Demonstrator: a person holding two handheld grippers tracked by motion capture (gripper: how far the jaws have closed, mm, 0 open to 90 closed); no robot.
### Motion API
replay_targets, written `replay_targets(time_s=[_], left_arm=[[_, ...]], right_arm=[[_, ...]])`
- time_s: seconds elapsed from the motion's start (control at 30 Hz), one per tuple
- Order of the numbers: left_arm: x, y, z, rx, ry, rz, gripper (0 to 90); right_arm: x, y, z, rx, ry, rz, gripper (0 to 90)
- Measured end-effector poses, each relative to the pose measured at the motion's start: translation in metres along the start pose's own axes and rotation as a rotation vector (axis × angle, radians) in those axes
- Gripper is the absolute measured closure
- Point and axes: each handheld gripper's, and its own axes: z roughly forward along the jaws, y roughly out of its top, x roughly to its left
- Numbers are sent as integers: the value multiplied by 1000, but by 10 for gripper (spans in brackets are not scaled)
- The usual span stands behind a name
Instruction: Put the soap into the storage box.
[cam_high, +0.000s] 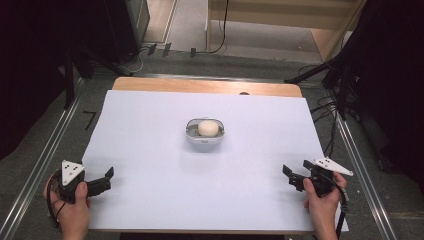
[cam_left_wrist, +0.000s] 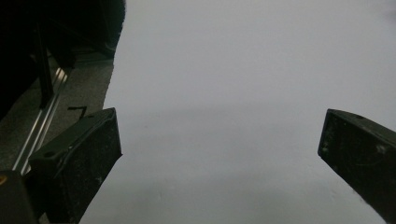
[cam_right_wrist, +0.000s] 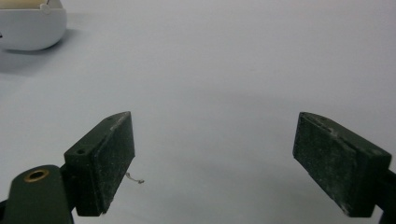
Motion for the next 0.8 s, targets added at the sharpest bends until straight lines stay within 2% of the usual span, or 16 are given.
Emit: replay_targets(time_s=[0.2, 0.57, 0.8], left_arm=[[0, 0, 0, 0, 0, -1, 0], [0, 0, 0, -2, -1, -2, 0], [0, 0, 0, -7, 0, -4, 0]], right_arm=[[-10, -6, -12, 0, -20, 14, 136], [-29, -16, -34, 10, -53, 6, 132], [-45, -24, -51, 3, -82, 26, 131]])
